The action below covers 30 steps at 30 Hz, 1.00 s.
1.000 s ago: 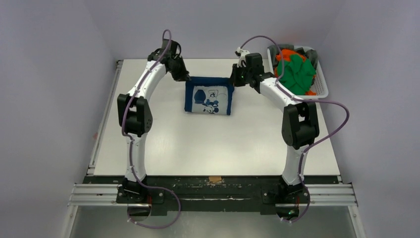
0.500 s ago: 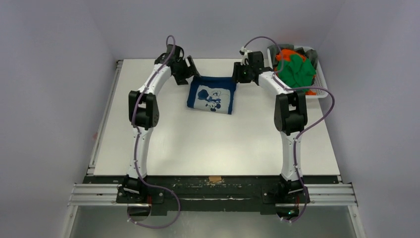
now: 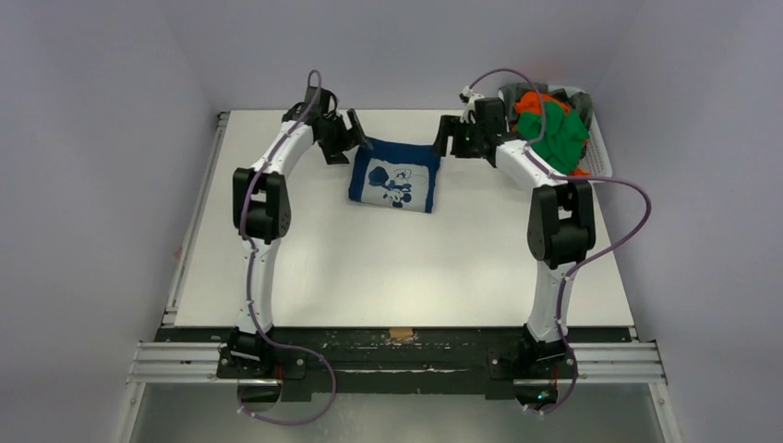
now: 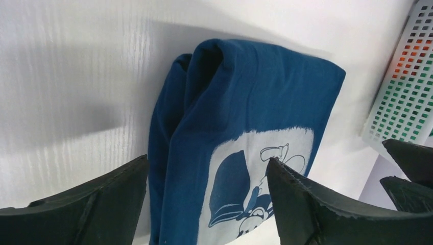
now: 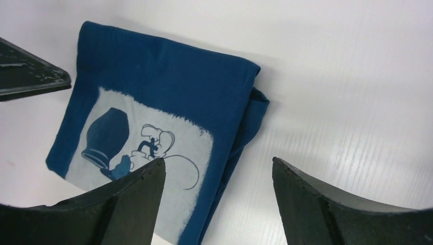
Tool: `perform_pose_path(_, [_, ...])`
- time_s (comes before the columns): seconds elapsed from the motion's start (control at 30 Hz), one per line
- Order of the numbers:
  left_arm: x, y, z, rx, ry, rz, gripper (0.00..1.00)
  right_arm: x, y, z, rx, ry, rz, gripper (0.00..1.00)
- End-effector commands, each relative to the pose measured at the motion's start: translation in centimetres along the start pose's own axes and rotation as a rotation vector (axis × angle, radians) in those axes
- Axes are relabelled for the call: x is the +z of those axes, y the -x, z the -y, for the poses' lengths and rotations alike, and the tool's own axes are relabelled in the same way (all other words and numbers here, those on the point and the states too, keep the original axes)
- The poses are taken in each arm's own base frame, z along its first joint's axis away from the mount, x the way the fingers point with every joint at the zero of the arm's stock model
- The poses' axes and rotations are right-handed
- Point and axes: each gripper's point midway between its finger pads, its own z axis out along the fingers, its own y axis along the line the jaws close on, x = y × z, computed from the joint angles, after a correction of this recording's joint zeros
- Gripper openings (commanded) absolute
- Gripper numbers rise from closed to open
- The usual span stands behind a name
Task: Fold and stack the t-shirts
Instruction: Put the neatly folded tshirt into the corner of the board with the left arm
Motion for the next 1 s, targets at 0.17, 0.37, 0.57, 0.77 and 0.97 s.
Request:
perform_pose_path(0.17, [1.6,-4.5,-1.2,-0.05,-0.017,-0.192,0.6,-3.3,1.3,-2.9,0.035,0.098,0.084,0.75])
perform_pose_path(0.37, [2.2,-6.6,-1.6,-0.068,0.029,-0.248,0.32,-4.5,1.4,-3.6,0.042,0.121,0.107,0.75])
perform_pose_path(0.57, [2.2,-7.0,-1.6,-0.077,0.061,-0.252,0.0,-5.8,1.5,-4.2,0.035,0.144,0.128,0.75])
perform_pose_path(0.77, [-0.4,-4.2,-3.6,0.005,0.214,-0.135,0.0,-7.1,1.4,-4.2,0.015,0.128,0.14,0.75])
perform_pose_path(0.97, [-5.0,0.3,-7.5,0.044,0.36,-0.012,0.0,-8.2,1.3,-3.1,-0.003,0.055,0.16,0.76])
